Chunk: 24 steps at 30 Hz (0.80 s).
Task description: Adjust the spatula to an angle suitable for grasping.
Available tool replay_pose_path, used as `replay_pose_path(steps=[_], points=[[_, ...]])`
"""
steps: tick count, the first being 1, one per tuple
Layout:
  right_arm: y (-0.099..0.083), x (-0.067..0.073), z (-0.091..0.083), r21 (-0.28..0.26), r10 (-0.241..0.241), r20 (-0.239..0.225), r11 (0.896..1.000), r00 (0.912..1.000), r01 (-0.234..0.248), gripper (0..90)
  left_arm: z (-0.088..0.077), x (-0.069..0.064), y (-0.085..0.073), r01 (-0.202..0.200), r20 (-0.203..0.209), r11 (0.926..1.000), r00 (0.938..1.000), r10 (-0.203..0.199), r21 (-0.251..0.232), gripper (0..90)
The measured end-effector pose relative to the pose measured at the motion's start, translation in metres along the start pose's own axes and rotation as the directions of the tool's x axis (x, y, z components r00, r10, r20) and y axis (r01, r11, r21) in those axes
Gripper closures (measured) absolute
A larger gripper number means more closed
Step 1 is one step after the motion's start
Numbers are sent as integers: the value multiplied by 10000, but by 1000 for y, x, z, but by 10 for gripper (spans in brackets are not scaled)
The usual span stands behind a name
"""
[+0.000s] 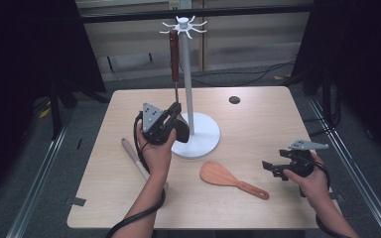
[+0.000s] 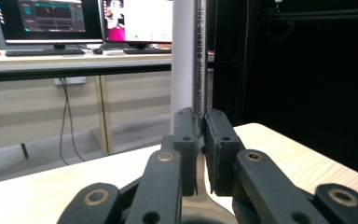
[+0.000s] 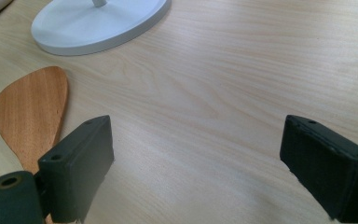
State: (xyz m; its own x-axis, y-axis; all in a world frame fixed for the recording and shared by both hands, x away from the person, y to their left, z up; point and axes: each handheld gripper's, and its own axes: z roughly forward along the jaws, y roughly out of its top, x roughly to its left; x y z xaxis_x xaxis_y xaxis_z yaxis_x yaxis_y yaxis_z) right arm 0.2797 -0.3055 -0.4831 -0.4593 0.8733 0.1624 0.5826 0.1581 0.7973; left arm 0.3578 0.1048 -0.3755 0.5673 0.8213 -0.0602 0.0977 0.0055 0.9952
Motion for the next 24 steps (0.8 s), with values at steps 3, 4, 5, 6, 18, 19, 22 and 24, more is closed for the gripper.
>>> replay_pose_path(steps=[3,4,5,6,18,19,22,24], points=[[0,0,0,-21,14,-8,10000,10000,-14,89,3,2,2,98,-55,9999,9999,-99,-82,830],[1,0,-1,-12,-7,-27,10000,10000,7,89,3,2,2,98,-55,9999,9999,-99,-82,827],[1,1,-1,-21,-2,-29,10000,10000,2,89,3,3,2,67,11,9999,10000,-67,-98,825],[1,1,-1,-40,-5,-18,10000,10000,4,89,5,3,3,122,12,9998,9999,-122,-165,824],[3,3,0,-19,-62,-37,10000,10000,62,91,11,3,6,267,27,9990,9996,-266,-349,818],[3,3,1,-20,-60,-50,10000,10000,60,91,9,5,7,117,25,9994,9999,-116,-313,813],[3,3,1,-36,-52,-59,10000,10000,52,91,7,4,8,126,-48,9989,9999,-128,-446,804],[3,3,1,-52,-50,-56,10000,10000,50,91,4,4,11,131,-110,9975,9998,-139,-698,801]])
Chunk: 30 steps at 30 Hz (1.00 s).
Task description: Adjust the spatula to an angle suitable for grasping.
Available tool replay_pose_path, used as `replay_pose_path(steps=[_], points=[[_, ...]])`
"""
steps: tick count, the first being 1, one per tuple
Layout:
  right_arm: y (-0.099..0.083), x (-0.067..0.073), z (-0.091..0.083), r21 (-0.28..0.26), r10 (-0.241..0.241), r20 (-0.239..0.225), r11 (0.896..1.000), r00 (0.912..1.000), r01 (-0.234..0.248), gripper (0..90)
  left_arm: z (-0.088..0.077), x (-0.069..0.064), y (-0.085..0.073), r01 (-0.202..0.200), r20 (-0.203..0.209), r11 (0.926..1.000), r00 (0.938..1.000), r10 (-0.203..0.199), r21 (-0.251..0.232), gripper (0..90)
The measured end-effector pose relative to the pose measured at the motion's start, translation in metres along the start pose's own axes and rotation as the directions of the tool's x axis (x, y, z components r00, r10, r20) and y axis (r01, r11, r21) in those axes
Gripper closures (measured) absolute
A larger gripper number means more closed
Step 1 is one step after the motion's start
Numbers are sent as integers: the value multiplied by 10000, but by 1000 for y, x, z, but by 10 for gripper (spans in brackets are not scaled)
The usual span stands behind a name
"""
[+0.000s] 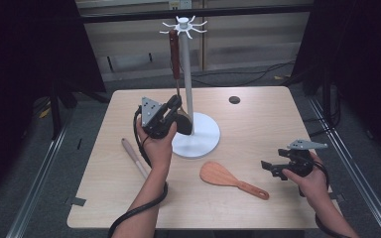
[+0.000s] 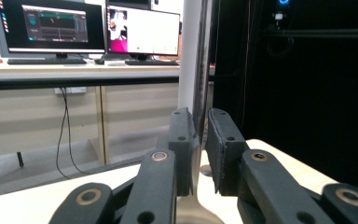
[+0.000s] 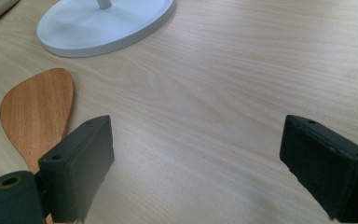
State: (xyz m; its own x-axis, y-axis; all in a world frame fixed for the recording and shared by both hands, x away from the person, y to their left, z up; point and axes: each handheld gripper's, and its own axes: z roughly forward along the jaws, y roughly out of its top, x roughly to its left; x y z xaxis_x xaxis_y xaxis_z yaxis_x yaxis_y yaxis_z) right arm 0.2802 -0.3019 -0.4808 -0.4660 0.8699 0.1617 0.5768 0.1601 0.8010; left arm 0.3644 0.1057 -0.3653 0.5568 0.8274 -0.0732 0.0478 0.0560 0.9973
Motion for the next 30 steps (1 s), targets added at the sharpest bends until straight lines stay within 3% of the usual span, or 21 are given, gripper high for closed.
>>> replay_pose_path(steps=[7,9,13,15,18,24,26,30], points=[[1,1,0,-46,-30,-25,10000,10000,30,91,-14,-4,21,-325,-89,9957,9995,318,-865,794],[1,2,1,-40,-4,-69,10000,10000,4,93,-18,-9,30,-328,-129,9911,9994,314,-1290,803],[2,3,1,-39,-4,-92,10000,10000,3,94,-20,-12,39,-373,-65,9858,9993,367,-1635,850],[3,4,1,-67,-28,-82,10000,10000,28,95,-19,-15,45,-72,-2,9798,10000,73,-2001,868],[3,4,1,-88,-48,-87,9999,10000,48,95,-18,-16,49,-154,98,9792,9998,178,-2025,881],[4,5,2,-108,-62,-147,9999,9999,61,95,-16,-23,67,-385,263,9677,9986,465,-2490,900],[4,5,2,-120,-78,-135,9999,9999,76,95,-16,-24,70,-400,265,9673,9985,482,-2505,900],[4,7,2,-108,-86,-163,9999,9998,84,95,-12,-26,85,-350,270,9567,9986,447,-2889,900]])
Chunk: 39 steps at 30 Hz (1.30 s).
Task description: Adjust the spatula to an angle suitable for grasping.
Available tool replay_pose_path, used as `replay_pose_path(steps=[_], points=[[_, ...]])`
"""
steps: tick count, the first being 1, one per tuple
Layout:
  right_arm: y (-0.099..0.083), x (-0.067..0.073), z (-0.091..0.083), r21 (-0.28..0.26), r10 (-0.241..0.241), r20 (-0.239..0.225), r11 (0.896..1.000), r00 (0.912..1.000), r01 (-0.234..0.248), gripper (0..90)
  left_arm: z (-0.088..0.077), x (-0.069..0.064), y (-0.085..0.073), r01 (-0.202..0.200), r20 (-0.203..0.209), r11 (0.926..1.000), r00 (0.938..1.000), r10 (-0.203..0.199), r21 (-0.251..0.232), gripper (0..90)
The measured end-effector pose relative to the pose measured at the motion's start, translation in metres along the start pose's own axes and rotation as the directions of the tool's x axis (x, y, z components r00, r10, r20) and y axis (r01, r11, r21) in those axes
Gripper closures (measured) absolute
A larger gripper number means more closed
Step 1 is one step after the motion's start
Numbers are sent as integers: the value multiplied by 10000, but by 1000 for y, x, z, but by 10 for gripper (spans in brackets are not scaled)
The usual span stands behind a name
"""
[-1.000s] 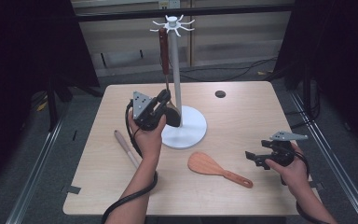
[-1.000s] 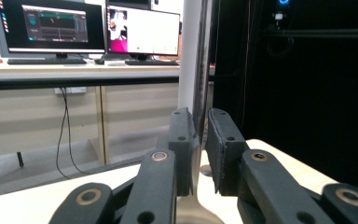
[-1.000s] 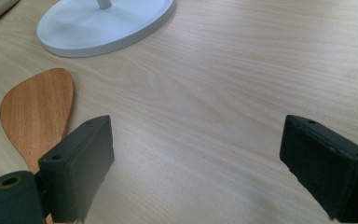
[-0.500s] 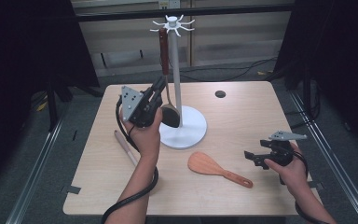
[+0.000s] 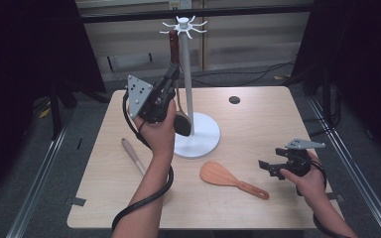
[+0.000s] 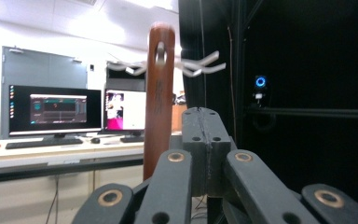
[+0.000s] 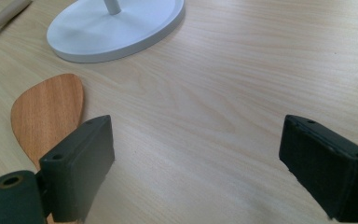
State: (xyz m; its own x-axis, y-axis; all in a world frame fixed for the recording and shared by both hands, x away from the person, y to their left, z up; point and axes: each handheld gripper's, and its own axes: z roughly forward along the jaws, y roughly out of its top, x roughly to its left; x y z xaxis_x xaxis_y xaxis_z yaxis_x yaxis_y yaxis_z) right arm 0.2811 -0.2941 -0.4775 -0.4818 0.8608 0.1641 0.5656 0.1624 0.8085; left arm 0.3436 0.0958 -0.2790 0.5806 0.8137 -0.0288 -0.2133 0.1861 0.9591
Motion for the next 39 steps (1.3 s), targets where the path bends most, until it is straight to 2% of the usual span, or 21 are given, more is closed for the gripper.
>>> replay_pose_path(steps=[11,13,23,28,35,39], points=[[0,-1,-1,10,-34,61,10000,10000,34,95,12,0,14,254,-75,9979,9996,-259,-603,900],[0,-1,-1,0,14,30,10000,10000,-14,95,17,-1,20,201,-9,9971,9998,-202,-731,900],[-1,-2,-1,-4,-15,24,10000,10000,15,96,33,-5,25,158,194,9980,9997,-146,-619,900],[-1,-2,0,14,31,34,10000,10000,-32,97,42,-14,25,70,458,9986,9989,-46,-519,900],[-1,-2,-1,-1,40,3,10000,10000,-40,98,49,-15,24,110,483,9991,9988,-89,-421,900],[-1,-4,-1,-16,59,19,10000,10000,-59,98,47,-13,23,173,346,9986,9993,-155,-509,900]])
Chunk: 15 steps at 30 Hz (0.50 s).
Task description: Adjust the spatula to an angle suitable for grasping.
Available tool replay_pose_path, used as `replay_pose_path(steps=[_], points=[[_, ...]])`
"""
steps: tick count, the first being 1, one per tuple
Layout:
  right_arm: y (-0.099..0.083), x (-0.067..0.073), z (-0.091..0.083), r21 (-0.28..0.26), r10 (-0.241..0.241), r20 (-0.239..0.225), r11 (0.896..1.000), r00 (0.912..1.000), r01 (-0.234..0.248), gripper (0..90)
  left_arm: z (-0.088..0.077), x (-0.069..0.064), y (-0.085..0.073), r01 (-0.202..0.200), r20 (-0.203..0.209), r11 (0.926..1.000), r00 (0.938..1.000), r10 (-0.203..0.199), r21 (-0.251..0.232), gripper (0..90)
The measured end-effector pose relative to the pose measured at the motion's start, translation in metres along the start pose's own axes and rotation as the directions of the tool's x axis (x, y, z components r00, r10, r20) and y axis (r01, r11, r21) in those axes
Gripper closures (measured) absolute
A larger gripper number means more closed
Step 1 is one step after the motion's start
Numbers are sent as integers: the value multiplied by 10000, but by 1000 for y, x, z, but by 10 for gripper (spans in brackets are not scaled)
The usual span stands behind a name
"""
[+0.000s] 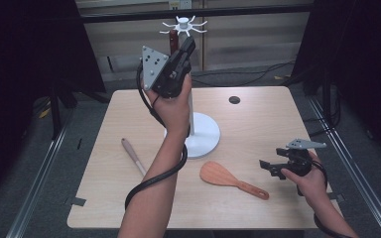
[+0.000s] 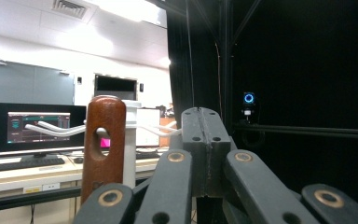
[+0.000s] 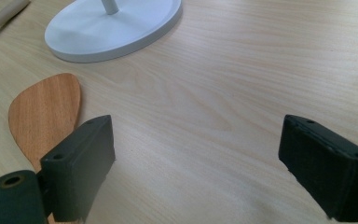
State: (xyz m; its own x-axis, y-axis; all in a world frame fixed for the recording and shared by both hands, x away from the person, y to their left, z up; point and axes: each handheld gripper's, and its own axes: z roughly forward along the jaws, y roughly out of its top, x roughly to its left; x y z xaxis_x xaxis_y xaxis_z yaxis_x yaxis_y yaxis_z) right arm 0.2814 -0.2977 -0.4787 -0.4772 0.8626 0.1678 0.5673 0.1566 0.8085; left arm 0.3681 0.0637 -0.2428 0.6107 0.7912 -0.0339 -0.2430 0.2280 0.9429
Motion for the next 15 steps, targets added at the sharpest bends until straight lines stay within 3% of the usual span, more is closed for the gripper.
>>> replay_pose_path(steps=[3,9,15], points=[[1,0,-1,-31,-19,-16,10000,10000,18,98,-7,8,0,102,-339,9998,9994,-108,-178,900],[0,2,1,71,-12,-69,10000,10000,12,98,-10,15,3,264,-583,9992,9979,-281,-311,900],[0,3,2,92,-25,-64,10000,10000,25,99,-2,15,1,275,-405,9996,9988,-274,24,900]])
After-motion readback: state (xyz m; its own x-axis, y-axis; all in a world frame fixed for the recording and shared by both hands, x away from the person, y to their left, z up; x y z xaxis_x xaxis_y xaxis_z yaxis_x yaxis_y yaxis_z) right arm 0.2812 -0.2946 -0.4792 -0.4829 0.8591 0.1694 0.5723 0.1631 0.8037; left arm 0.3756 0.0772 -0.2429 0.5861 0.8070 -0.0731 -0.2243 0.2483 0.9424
